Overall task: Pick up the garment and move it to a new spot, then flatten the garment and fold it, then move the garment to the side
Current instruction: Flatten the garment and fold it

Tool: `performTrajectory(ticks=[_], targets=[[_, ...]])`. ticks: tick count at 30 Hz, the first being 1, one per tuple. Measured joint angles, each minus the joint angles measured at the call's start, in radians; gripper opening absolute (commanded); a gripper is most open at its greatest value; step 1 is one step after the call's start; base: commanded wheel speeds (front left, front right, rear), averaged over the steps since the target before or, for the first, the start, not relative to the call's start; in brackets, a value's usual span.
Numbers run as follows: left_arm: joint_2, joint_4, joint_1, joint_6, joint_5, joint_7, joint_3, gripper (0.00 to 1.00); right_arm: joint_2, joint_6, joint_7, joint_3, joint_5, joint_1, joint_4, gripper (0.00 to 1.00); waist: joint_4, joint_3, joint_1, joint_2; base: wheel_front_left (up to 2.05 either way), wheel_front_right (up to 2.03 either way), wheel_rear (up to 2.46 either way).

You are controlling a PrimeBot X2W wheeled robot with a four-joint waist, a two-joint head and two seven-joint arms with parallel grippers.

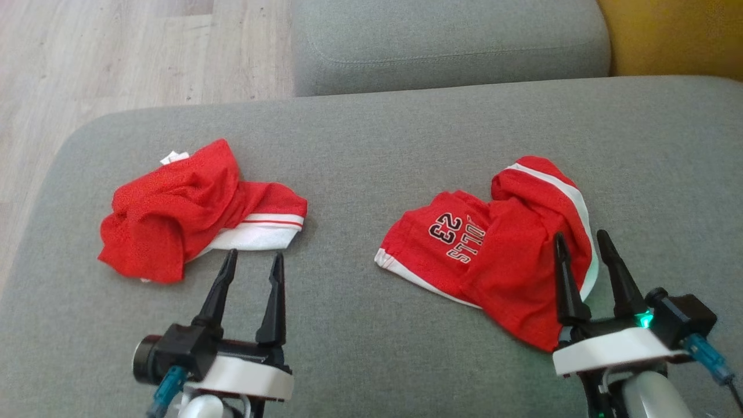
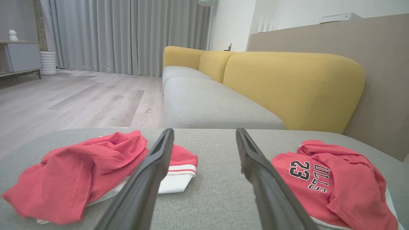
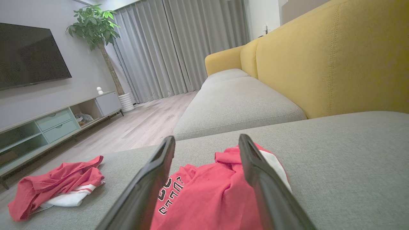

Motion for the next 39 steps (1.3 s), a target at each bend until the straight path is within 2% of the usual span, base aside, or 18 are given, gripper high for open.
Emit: performTrajectory(ticks=[11,29,34,37,39], targets=[[-0.059,0.028,0.017,-0.070,0.071,0.000,0.069,1.00,0.000,0.000,0.000,0.011,0.000,0.000,0.005,1.00,-0.017,-0.009,0.0001,0.0000,0.00,0.00,0.00],[-0.112,0.058,0.034,-0.133,0.127,0.000,0.120,1.00,0.000,0.000,0.000,-0.008,-0.026,-0.011,0.009,1.00,-0.009,0.028,0.0001,0.0000,0.00,0.00,0.00],[-0.119,0.059,0.000,-0.154,0.134,0.000,0.124,1.00,0.001,0.000,0.006,-0.084,-0.074,-0.116,0.114,1.00,0.014,0.079,0.0002,0.0000,0.00,0.00,0.00],[-0.125,0.060,-0.027,-0.167,0.143,0.000,0.124,1.00,0.000,0.000,0.043,-0.166,-0.076,-0.214,0.197,1.00,0.032,0.111,0.0003,0.0000,0.00,0.00,0.00],[-0.130,0.061,-0.036,-0.173,0.144,0.000,0.124,1.00,-0.001,0.000,0.063,-0.207,-0.118,-0.273,0.252,1.00,0.045,0.129,0.0003,0.0000,0.00,0.00,0.00]])
